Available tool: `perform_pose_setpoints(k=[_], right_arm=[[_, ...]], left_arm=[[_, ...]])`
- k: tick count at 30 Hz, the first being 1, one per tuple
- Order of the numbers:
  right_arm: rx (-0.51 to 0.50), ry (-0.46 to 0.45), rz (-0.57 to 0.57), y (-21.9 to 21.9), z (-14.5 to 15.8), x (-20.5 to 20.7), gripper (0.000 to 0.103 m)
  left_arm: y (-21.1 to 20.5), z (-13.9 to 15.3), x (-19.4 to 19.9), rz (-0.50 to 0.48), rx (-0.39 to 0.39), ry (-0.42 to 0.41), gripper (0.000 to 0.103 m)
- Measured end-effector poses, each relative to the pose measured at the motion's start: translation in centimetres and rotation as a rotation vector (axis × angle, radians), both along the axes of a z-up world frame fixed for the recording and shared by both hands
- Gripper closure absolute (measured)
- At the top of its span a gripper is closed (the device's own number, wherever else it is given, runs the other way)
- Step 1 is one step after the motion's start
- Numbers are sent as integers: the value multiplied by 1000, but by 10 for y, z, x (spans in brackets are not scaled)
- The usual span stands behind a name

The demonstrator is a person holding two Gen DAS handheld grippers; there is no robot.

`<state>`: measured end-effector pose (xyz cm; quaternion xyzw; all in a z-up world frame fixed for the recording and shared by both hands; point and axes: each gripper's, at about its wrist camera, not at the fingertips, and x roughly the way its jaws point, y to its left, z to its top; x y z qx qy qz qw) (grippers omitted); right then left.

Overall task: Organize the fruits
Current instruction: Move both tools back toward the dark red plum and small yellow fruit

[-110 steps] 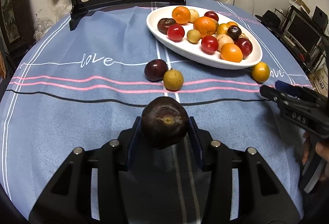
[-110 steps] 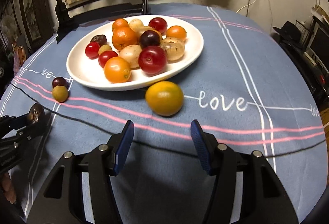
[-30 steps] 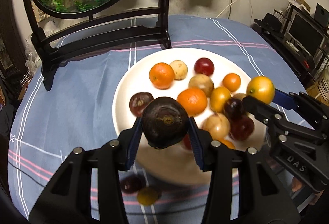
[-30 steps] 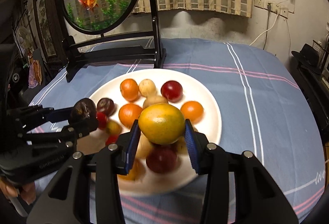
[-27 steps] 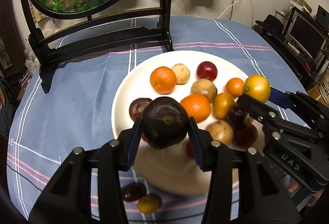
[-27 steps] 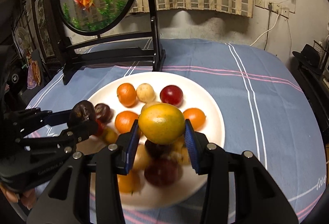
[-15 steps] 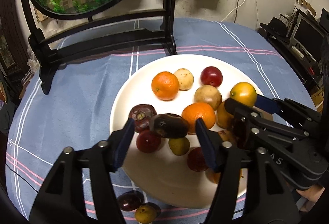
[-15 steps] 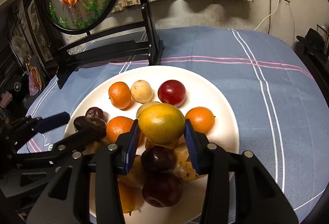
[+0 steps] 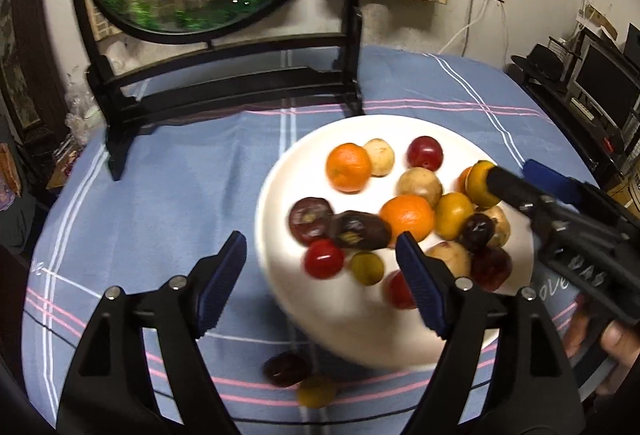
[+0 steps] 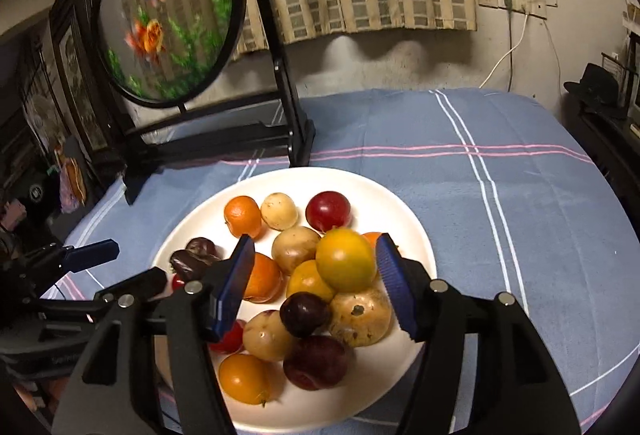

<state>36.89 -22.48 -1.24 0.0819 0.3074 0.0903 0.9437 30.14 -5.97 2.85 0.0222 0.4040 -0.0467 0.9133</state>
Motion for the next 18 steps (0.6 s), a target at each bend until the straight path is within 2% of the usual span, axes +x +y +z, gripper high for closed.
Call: perform_pose_setpoints(k=[6,12,18], right_arm=[[29,24,-19,-10,-4,-20,40],[-32,23,28,6,-7,-53,40],[-89,13,101,39,-12,-84,40]], left_arm=[[26,3,-19,23,14,-4,24],[46,-5,-41,34,43,11,24],[58,-16,-60,41,27,33,24]])
